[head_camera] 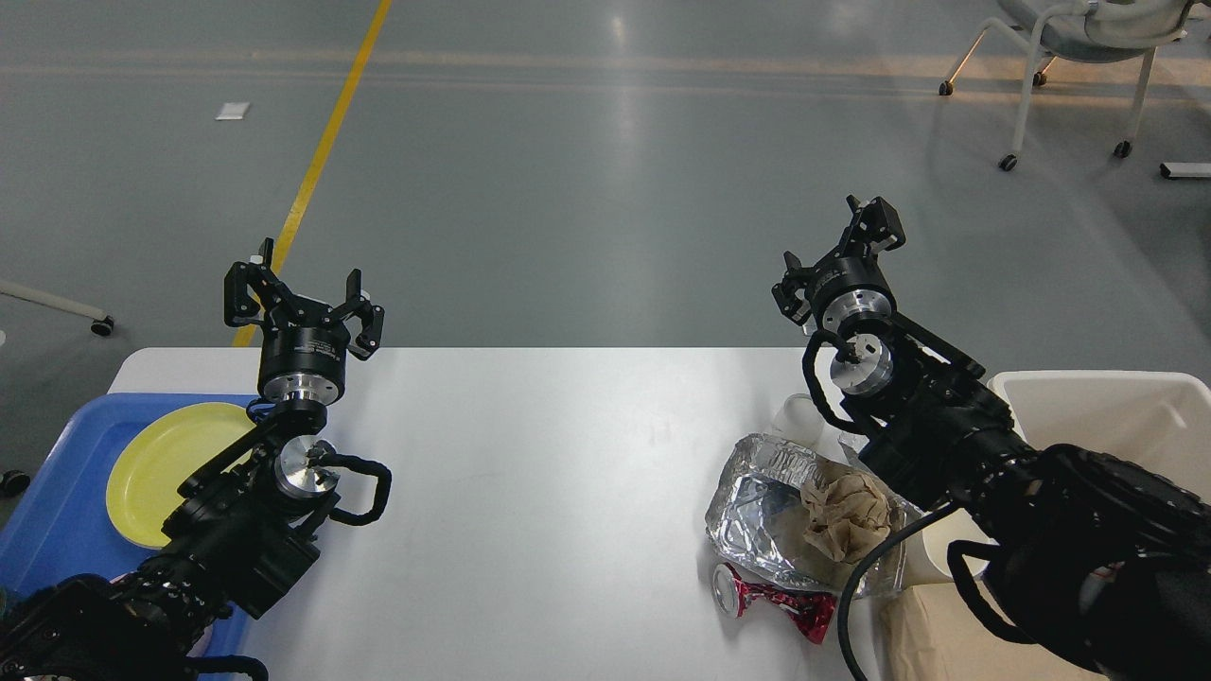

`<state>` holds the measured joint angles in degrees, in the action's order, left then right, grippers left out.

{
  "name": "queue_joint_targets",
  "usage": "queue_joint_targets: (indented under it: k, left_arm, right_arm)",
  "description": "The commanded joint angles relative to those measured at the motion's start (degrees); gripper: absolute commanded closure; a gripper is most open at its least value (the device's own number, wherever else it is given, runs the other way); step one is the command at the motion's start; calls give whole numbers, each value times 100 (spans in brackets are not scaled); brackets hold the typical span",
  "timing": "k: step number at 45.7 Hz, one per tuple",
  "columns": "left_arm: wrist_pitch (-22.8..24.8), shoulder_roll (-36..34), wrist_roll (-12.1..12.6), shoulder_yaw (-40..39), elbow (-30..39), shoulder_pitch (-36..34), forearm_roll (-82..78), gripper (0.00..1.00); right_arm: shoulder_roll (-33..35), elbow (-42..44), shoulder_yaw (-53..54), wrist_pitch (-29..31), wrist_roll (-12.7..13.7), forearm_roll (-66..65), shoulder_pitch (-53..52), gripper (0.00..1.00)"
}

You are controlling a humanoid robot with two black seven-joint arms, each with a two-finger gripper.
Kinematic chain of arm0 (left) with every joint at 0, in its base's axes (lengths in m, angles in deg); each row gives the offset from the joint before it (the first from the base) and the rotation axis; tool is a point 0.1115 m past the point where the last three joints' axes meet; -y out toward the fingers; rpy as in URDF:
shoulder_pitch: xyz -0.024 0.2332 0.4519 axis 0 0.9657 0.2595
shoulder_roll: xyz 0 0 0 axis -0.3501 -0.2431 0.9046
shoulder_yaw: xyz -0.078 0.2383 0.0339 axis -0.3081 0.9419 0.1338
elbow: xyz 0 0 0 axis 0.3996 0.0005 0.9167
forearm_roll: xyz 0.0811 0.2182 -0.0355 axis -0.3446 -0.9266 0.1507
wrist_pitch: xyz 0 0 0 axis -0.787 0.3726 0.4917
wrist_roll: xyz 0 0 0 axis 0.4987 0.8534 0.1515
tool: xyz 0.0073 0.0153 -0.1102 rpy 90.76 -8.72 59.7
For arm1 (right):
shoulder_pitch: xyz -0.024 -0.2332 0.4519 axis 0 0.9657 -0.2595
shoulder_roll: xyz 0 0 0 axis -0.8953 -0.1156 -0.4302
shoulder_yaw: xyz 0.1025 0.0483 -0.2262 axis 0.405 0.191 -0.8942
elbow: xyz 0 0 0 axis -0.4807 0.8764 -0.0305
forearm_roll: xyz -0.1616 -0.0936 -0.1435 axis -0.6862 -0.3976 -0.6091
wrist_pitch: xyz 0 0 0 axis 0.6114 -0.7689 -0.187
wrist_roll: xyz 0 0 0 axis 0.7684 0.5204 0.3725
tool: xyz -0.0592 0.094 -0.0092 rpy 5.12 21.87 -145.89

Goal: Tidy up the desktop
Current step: 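Raise the right gripper up and away from the paper bag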

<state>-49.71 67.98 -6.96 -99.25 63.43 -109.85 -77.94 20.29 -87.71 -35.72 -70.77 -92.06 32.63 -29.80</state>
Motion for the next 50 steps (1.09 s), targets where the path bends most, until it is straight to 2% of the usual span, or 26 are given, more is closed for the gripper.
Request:
queue_joint_targets:
  k: [1, 24, 30, 33, 37, 40, 42, 50]
  left_arm:
    - [0, 0, 0, 0, 0, 0, 0, 0]
    - [0, 0, 0, 0, 0, 0, 0, 0]
    - [0, 0, 0, 0, 0, 0, 0, 0]
    - [0, 0, 0, 0, 0, 0, 0, 0]
    - [0, 0, 0, 0, 0, 0, 0, 0]
    - [0, 0, 0, 0, 0, 0, 0, 0]
    - [0, 0, 0, 0, 0, 0, 0, 0]
    - [0, 0, 0, 0, 0, 0, 0, 0]
  right_arm:
    - [-25, -8, 1, -46, 0, 0, 9, 0]
    - [-69, -87, -17, 24, -9, 0, -53, 0]
    - [-60, -78, -25, -29, 61, -1, -114, 0]
    - [-60, -78, -25, -37, 306, 0, -184, 0]
    - [-60, -43, -25, -64, 947, 0, -316, 0]
    - [-60, -60, -34, -73, 1238, 0, -343, 0]
    - [-60, -60, -26, -81, 1344, 0, -360, 0]
    - [-42, -104, -166, -64, 1345, -18, -387, 0]
